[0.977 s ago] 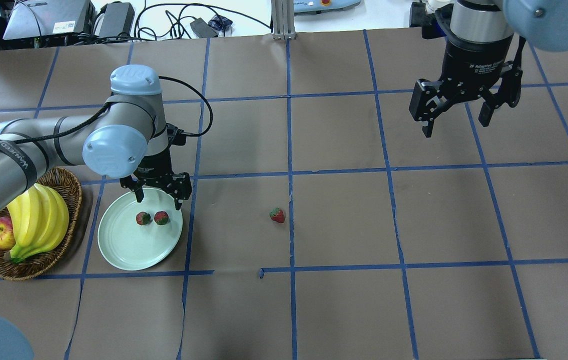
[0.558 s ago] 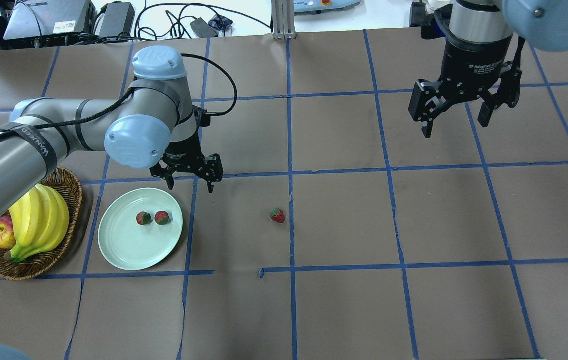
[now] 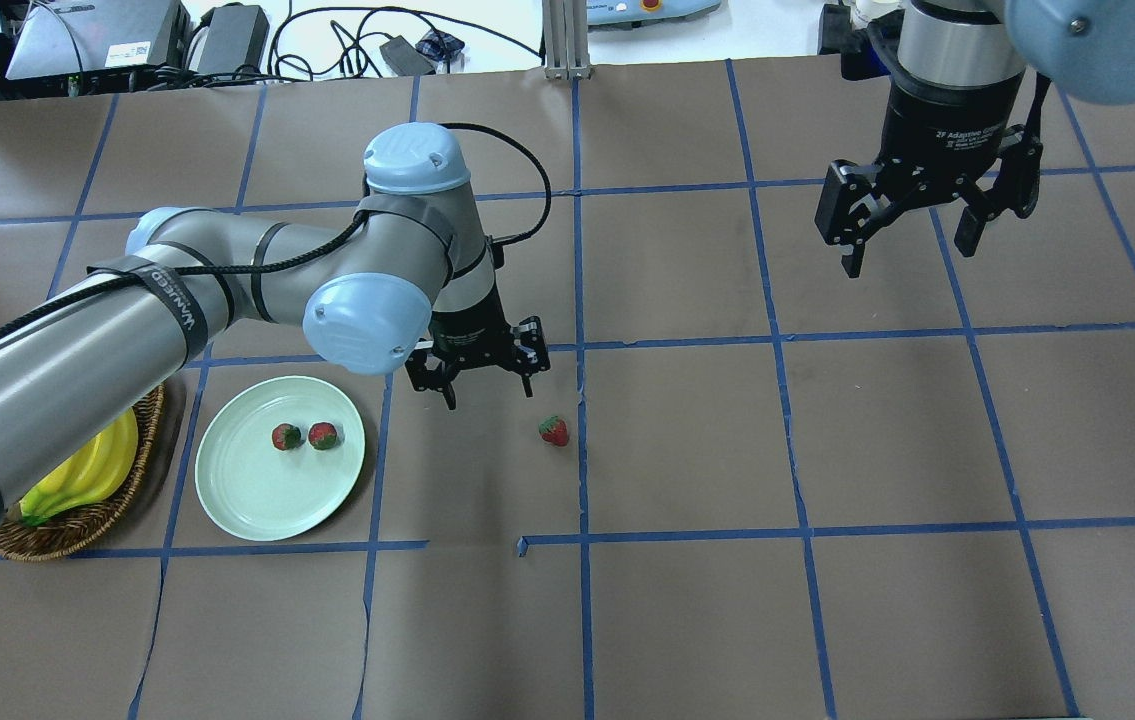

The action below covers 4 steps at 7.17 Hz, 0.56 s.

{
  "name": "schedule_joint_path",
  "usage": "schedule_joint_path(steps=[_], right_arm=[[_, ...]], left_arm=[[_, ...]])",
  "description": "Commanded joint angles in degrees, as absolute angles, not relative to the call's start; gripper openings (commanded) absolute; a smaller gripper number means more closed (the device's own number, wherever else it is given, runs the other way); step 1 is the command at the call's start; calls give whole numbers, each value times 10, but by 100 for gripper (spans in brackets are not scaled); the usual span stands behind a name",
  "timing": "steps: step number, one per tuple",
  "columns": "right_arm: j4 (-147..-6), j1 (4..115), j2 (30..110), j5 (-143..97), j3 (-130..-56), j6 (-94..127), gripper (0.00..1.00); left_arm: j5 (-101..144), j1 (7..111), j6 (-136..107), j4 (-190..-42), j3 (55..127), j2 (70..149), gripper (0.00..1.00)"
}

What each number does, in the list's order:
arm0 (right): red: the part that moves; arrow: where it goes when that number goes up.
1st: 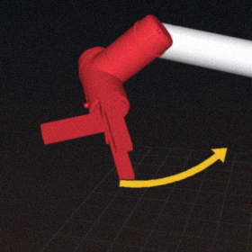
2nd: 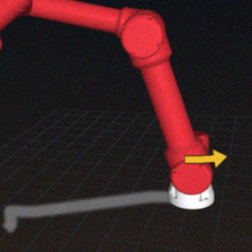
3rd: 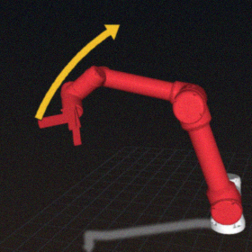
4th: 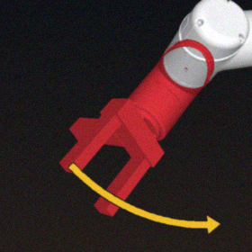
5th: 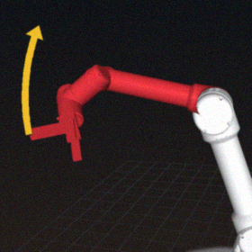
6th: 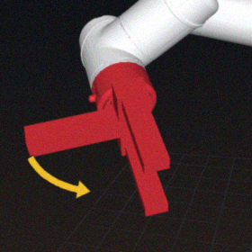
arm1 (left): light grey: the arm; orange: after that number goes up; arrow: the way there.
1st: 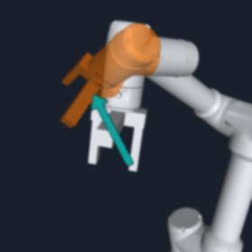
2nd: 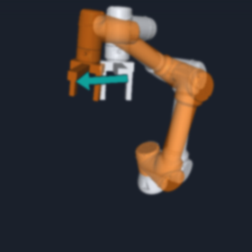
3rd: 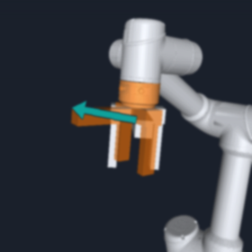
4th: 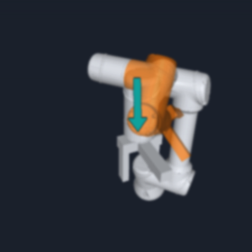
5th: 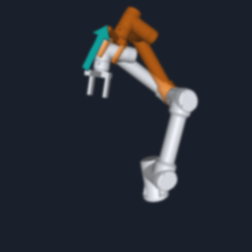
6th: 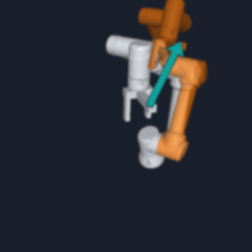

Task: Collect all strawberries into plate
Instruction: 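Lower the left gripper onto the last strawberry and grasp it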

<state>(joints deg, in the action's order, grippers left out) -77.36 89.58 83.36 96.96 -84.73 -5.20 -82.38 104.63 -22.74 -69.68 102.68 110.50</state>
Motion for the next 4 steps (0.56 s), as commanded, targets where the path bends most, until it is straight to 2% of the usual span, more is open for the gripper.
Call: schedule_joint_path(steps=[1, 4], right_arm=[[-773, 896, 834, 969, -847, -52, 100], [-774, 896, 833, 970, -847, -52, 100]], left_arm=[[-734, 1063, -323, -658, 1028, 1126, 87], [-736, 1068, -316, -657, 1032, 1156, 82]])
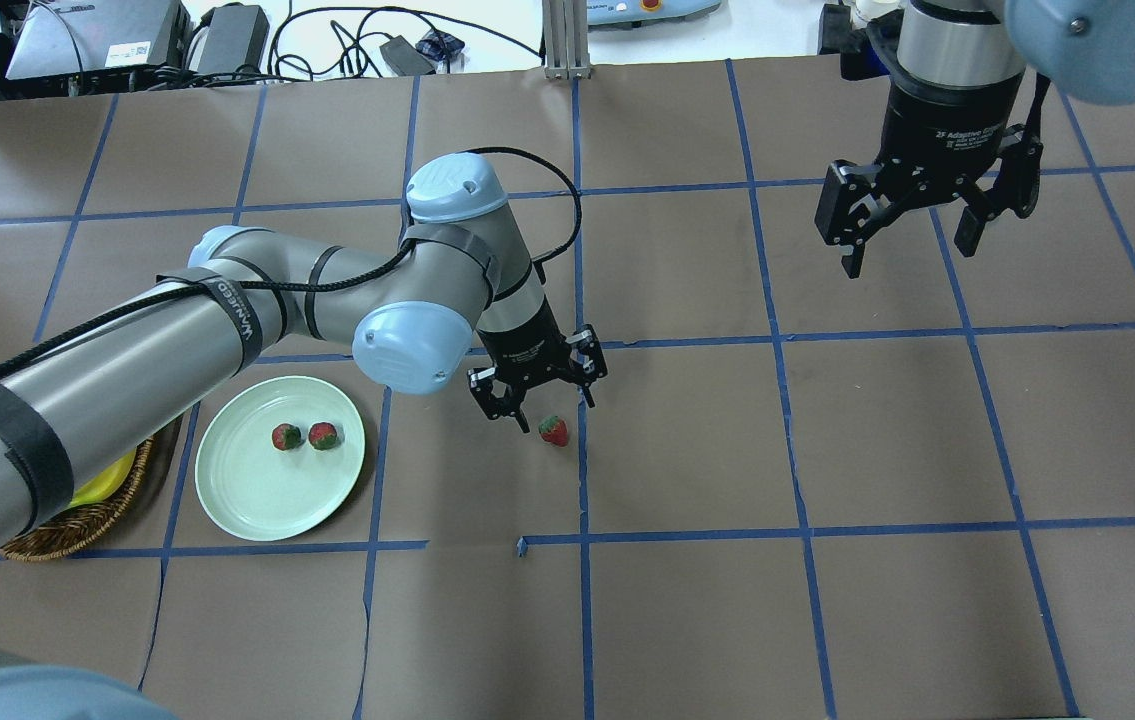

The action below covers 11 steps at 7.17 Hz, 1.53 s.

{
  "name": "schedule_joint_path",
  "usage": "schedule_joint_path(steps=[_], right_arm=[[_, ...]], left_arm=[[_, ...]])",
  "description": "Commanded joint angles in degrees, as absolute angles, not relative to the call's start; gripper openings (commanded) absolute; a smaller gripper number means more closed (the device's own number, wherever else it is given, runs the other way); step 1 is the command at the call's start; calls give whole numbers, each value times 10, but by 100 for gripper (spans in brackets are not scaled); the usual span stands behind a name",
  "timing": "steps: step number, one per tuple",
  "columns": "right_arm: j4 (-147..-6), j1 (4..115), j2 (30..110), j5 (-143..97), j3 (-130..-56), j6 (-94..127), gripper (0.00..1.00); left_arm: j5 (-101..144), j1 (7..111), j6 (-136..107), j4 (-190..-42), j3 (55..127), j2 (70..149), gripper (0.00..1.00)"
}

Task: Collect all strawberries into plate
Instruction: 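Lower the left gripper onto the last strawberry and grasp it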

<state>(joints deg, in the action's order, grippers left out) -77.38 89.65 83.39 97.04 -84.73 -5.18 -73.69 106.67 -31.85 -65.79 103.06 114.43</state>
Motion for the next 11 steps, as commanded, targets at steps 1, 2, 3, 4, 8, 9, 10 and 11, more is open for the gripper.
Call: schedule_joint_path(steps=[1, 2, 3, 4, 8, 9, 10, 11], right_arm=[[-774, 896, 831, 970, -847, -52, 100], [-774, 896, 831, 968, -848, -52, 100], [-774, 896, 831, 967, -852, -52, 100], [-776, 896, 831, 969, -854, -52, 100], [-780, 896, 831, 972, -859, -52, 100], [-780, 896, 831, 974, -859, -52, 100], [-780, 896, 831, 972, -860, -52, 100], [-780, 896, 831, 970, -860, -52, 100]], left_arm=[[-739, 1068, -305, -657, 1032, 1161, 81], [-750, 1068, -302, -657, 1032, 1167, 81], [-751, 1068, -301, -658, 1033, 1171, 79], [-751, 1068, -301, -658, 1034, 1174, 75], [-751, 1068, -287, -658, 1033, 1174, 0], [-751, 1068, -276, -659, 1031, 1171, 0], [-758, 1066, -272, -661, 1030, 1159, 0], [-799, 1064, -260, -664, 1027, 1149, 0]])
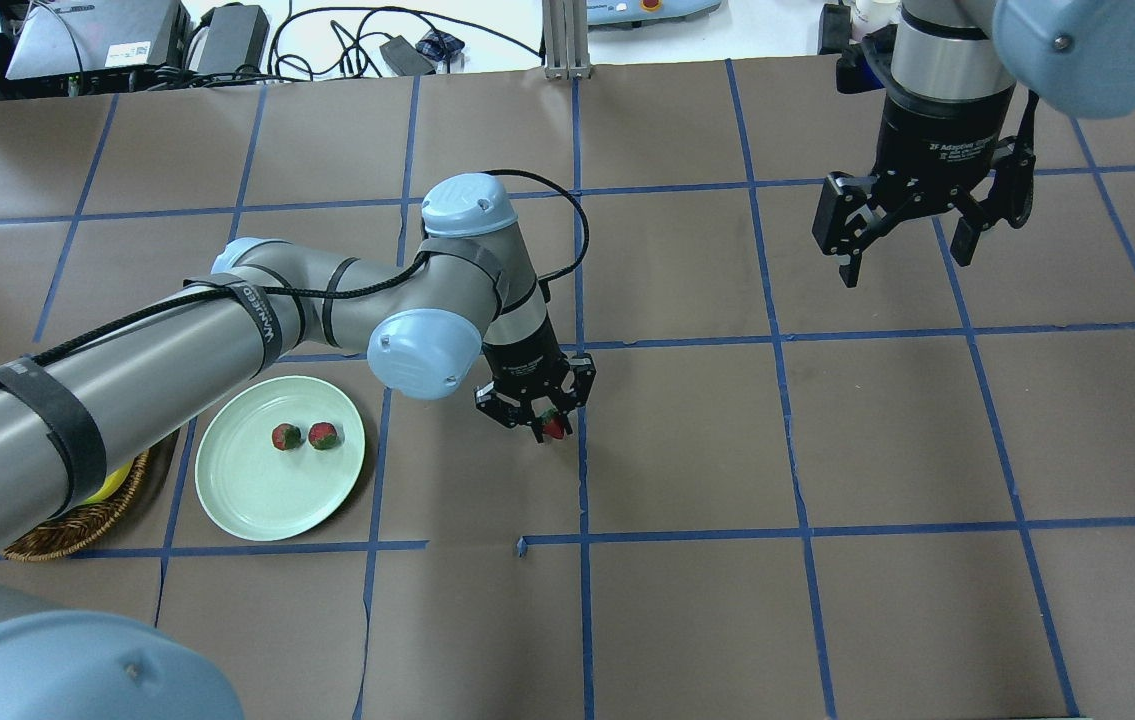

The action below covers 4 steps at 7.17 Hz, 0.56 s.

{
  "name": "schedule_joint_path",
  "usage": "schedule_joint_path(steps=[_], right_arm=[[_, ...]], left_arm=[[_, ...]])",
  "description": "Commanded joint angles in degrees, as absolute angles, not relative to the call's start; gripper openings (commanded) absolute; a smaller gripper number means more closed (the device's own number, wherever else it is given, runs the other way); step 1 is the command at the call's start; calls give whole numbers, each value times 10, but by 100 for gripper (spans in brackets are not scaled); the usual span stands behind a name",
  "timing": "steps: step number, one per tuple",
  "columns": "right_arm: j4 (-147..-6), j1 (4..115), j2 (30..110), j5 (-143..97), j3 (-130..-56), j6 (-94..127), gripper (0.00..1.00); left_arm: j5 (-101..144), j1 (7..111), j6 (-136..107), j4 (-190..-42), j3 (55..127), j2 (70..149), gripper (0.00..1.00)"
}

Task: Collect all strawberries into plate
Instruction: 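Carry the last strawberry onto the plate and open the left gripper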

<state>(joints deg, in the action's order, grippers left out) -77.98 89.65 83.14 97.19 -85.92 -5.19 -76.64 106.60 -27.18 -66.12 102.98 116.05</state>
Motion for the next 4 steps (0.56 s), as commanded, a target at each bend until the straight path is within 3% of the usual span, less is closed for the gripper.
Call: schedule_joint_path(steps=[1, 4], right_arm=[[-780, 896, 831, 973, -859, -52, 100], [-783, 896, 831, 969, -860, -52, 100]], left_arm=[[-809, 1052, -230, -665, 1025, 1133, 0], [-907, 977, -56, -767, 1033, 1088, 0]])
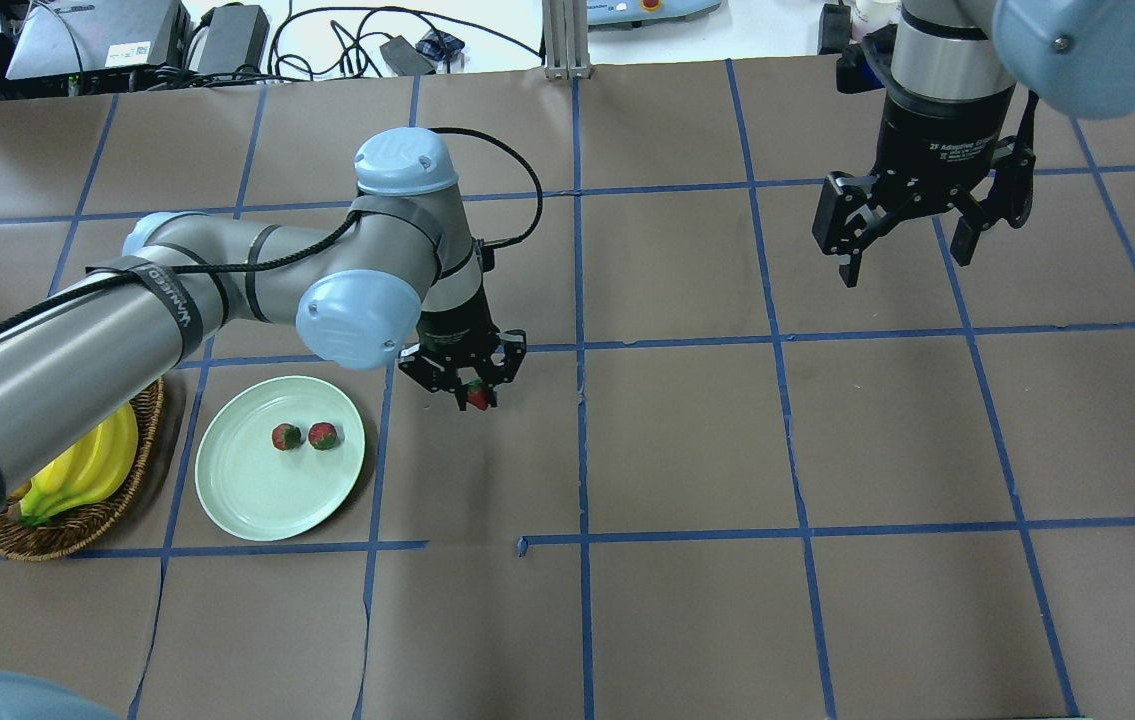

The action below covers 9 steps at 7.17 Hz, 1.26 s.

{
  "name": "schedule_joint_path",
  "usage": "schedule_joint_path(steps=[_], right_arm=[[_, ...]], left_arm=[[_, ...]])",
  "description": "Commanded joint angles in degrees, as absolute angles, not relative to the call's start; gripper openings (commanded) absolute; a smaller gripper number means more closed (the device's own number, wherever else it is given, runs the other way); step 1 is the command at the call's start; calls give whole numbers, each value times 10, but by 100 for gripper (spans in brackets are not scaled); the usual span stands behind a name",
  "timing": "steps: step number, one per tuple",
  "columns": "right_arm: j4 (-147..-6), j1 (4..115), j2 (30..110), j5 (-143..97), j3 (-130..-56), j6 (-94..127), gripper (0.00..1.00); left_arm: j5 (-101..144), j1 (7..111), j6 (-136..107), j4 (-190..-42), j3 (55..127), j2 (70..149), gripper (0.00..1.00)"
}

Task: Collect all strawberries into plate
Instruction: 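Carry the last strawberry onto the plate and open the left gripper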

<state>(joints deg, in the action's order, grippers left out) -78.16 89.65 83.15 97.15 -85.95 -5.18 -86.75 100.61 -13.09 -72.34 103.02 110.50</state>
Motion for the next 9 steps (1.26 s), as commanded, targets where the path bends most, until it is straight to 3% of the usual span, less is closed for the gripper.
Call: schedule_joint_path(steps=[1, 5, 6, 7, 8, 9], right_arm=[[-784, 896, 831, 966, -860, -52, 100], [-787, 896, 831, 969, -867, -52, 100], [-787, 896, 831, 968, -867, -52, 100], [-788, 896, 831, 967, -867, -52, 100], [-789, 896, 831, 967, -868, -54, 100], [-789, 896, 831, 966, -868, -53, 100]], left_arm=[[-944, 949, 1, -800, 1034, 1083, 0], [-1035, 882, 170, -829, 1070, 1088, 0], [-1036, 882, 168, -829, 1070, 1093, 26], [-1036, 882, 157, -829, 1076, 1093, 83], [-1035, 881, 156, -830, 1083, 1092, 100], [-1034, 881, 158, -830, 1078, 1081, 100]])
